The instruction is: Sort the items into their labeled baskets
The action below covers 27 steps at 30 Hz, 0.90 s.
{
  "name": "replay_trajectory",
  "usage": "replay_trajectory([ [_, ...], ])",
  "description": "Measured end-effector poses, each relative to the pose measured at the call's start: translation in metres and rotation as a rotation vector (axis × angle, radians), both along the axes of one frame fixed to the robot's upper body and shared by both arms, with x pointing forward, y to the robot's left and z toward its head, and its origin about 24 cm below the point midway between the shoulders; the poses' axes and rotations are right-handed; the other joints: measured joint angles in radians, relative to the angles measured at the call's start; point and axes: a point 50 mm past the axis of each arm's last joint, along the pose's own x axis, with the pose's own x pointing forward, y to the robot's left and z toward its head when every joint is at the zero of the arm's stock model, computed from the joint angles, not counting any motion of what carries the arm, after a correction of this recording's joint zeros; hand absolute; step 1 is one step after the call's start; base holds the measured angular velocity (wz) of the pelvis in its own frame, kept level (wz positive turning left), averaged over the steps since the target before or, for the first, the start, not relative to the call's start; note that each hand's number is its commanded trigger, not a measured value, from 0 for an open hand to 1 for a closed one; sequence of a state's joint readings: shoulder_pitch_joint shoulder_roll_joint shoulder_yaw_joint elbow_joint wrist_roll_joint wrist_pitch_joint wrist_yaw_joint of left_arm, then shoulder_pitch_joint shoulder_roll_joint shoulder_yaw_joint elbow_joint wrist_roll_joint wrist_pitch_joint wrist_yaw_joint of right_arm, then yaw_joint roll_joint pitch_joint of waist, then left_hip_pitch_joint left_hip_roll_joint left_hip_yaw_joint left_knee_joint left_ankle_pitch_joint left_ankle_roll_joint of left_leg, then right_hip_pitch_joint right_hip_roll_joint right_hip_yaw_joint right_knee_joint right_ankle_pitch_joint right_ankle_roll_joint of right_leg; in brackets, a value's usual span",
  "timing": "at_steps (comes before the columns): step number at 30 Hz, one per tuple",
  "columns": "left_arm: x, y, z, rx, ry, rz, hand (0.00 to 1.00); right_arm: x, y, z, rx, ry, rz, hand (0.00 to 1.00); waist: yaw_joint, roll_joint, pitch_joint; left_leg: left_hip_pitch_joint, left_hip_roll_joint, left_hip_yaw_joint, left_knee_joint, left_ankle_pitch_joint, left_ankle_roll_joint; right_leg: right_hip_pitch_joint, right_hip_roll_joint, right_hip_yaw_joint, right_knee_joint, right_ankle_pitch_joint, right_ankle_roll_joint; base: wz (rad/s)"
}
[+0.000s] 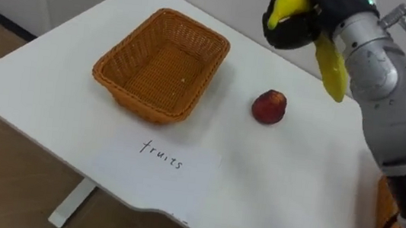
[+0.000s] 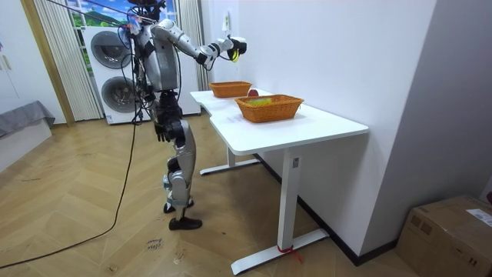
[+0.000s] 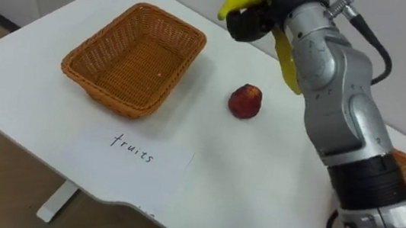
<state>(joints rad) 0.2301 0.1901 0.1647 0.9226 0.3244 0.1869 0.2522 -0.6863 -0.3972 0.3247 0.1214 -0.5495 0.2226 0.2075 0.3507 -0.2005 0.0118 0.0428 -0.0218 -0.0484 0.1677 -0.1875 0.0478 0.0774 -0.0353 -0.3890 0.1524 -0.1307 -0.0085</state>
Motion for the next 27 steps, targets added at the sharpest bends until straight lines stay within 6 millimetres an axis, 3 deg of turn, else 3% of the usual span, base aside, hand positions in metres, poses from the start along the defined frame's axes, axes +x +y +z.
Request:
replay_trajectory([
  [2, 0.0, 0.004, 0.002, 0.014, 0.001, -0.003, 0.0, 0.002, 0.004, -0.003, -0.001, 0.021, 0.003, 1.0, 0.014, -0.024, -0.0029, -0.017, -0.002, -0.017, 0.001, 0.003, -0.002, -0.01, 0.001, -0.002, -0.001, -0.001, -0.001, 0.19],
  [4, 0.001, 0.004, 0.002, 0.016, 0.001, -0.002, 0.0, 0.003, 0.007, -0.004, -0.013, 0.027, 0.009, 1.0, 0.017, -0.031, -0.0059, -0.016, -0.003, -0.031, 0.003, 0.003, -0.002, -0.005, 0.001, 0.0, -0.001, -0.001, -0.001, 0.27],
  [12, -0.003, 0.006, 0.002, 0.032, 0.021, -0.011, 0.0, 0.017, 0.032, 0.007, -0.023, 0.001, 0.035, 1.0, 0.055, -0.034, -0.0006, -0.001, -0.012, -0.046, -0.006, 0.006, 0.006, 0.012, -0.008, 0.001, -0.001, -0.009, 0.012, 0.08],
  [17, -0.001, 0.006, 0.002, 0.031, 0.018, -0.016, 0.0, 0.015, 0.041, 0.009, -0.024, -0.013, 0.059, 1.0, 0.073, -0.04, 0.0023, -0.012, -0.018, -0.07, 0.002, 0.006, 0.006, 0.012, -0.012, -0.029, -0.001, -0.01, 0.014, 0.14],
  [27, -0.005, 0.005, 0.002, 0.036, 0.03, -0.03, 0.0, 0.012, 0.056, 0.009, 0.003, -0.066, 0.098, 1.0, 0.107, -0.027, 0.0126, -0.023, -0.028, -0.093, 0.001, 0.008, 0.011, 0.014, -0.021, -0.049, 0.0, -0.015, 0.021, 0.07],
])
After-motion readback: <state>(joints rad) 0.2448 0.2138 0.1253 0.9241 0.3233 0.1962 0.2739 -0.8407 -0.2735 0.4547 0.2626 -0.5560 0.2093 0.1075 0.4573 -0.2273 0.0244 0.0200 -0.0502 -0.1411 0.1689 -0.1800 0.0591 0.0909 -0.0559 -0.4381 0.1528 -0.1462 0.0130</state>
